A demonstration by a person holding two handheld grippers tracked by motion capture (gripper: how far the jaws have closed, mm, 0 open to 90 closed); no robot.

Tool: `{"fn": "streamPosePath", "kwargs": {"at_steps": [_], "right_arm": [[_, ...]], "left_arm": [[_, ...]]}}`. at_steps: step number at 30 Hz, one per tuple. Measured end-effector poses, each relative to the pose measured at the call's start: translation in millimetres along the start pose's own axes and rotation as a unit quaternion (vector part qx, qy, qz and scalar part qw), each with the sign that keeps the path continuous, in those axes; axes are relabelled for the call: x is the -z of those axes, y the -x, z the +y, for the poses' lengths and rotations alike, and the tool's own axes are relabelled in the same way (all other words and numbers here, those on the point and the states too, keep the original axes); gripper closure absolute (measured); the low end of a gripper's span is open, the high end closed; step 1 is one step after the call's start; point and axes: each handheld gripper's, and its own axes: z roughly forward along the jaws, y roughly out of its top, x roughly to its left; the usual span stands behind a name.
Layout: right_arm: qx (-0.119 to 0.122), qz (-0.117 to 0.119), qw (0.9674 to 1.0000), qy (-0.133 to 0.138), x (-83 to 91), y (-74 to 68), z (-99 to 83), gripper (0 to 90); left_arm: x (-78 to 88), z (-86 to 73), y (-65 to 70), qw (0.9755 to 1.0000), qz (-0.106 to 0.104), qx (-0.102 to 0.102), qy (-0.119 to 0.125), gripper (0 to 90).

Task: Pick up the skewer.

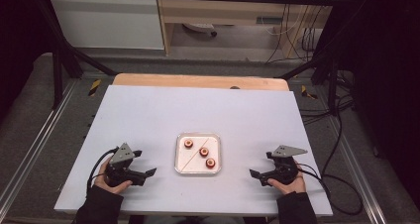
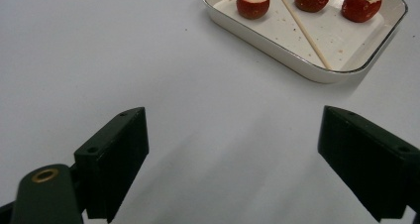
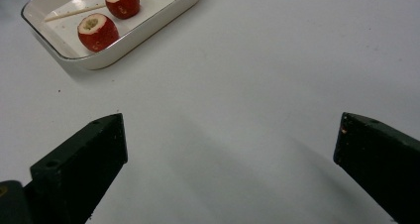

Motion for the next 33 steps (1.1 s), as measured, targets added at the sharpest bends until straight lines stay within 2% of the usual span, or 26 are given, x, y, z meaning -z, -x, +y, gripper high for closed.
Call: {"fn": "streamPosePath", "kwargs": {"at_steps": [13,33], "right_arm": [[0.007,-0.001,1.0000,0.002,0.1,0.0,-0.2,0.6],[0.006,-0.007,0.9999,0.006,1.0,0.3,0.7,0.6]], "left_arm": [[-1.2,4.7,3.8,1.0000,-0.005,-0.003,0.001,11.5],[-9.0,16.5,18.4,0.9999,-0.005,-0.010,-0.006,12.0]]}}
